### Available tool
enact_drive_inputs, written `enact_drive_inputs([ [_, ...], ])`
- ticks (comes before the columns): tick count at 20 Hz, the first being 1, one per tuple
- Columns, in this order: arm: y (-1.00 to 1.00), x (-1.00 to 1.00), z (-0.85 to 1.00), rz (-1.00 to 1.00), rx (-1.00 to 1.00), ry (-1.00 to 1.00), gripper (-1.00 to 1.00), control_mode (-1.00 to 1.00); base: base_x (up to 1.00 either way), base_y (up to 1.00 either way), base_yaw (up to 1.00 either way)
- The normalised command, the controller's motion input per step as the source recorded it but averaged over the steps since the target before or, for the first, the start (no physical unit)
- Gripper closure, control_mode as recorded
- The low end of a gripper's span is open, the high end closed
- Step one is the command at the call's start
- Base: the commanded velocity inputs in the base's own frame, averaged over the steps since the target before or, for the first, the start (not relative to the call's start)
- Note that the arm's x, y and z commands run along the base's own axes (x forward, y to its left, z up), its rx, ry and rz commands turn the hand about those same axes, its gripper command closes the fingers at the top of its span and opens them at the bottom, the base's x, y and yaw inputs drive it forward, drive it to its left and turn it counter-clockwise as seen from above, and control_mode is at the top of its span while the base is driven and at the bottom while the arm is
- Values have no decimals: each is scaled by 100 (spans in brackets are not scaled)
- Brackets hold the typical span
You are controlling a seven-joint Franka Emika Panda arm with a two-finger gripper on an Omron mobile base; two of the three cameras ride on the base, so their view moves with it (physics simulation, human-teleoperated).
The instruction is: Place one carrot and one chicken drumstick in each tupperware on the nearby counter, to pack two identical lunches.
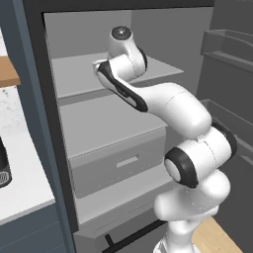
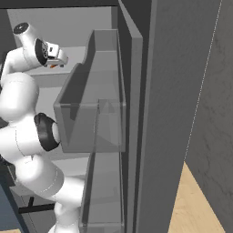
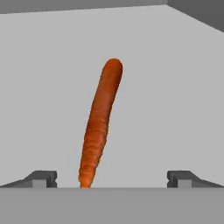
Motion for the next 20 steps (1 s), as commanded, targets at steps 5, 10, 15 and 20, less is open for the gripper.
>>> enact_drive_inputs([
  [5,14,59,0,-5,-1,0,-100,-100,0,0,0],
  [10,0,6,-14,0,0,0,-100,-100,0,0,0],
  [15,-28,-31,-74,0,0,-4,100,-100,0,0,0],
  [20,-42,-12,-57,0,1,-8,100,-100,0,0,0],
])
